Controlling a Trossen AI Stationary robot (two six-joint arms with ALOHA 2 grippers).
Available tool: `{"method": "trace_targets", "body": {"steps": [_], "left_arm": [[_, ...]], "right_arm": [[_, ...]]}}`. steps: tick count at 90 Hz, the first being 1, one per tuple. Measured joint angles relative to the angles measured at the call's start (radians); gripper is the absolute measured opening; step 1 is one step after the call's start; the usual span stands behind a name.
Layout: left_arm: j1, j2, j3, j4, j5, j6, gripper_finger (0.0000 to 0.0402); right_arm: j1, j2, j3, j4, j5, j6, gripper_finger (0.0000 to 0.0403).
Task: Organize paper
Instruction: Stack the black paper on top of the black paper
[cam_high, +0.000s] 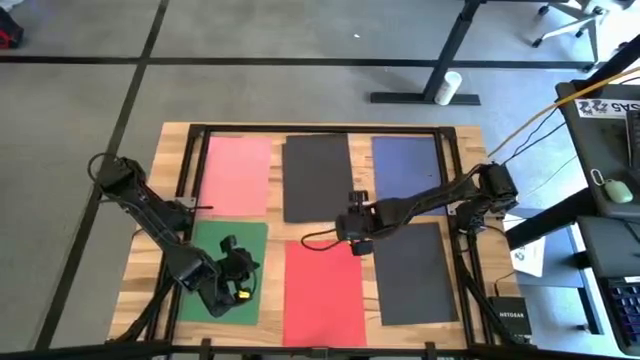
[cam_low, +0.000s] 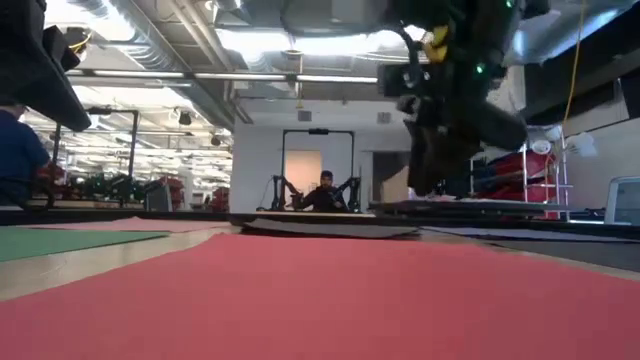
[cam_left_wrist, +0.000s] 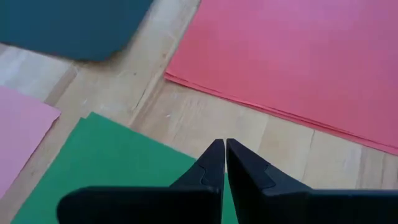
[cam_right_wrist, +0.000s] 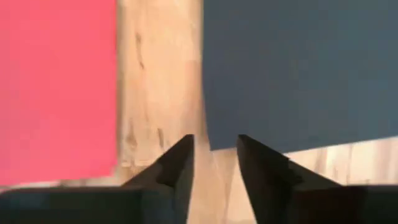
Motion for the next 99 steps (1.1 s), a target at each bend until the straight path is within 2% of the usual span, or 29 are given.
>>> {"method": "trace_targets", "body": {"steps": [17, 33, 53, 68, 84, 99], "left_arm": [[0.0, 0.0, 0.0, -0.002, 0.0, 0.003, 0.0], [0.0, 0.0, 0.0, -0.002, 0.0, 0.003, 0.0], [0.0, 0.0, 0.0, -0.004, 0.0, 0.003, 0.0], [0.0, 0.0, 0.0, -0.006, 0.0, 0.0, 0.0], [0.0, 0.0, 0.0, -0.008, 0.001, 0.0, 0.0], [0.0, 0.0, 0.0, -0.008, 0.0, -0.003, 0.0]], "right_arm": [[-0.002, 0.015, -0.057, 0.054, 0.018, -0.048, 0.0156], [-0.005, 0.066, -0.07, 0.095, 0.046, -0.107, 0.015], [-0.002, 0.132, -0.065, 0.127, 0.153, -0.129, 0.0136], [-0.005, 0.135, -0.064, 0.17, 0.182, -0.129, 0.0102], [-0.02, 0.136, -0.057, 0.172, 0.14, -0.136, 0.0015], [-0.016, 0.136, -0.043, 0.136, 0.109, -0.13, 0.0002]]}}
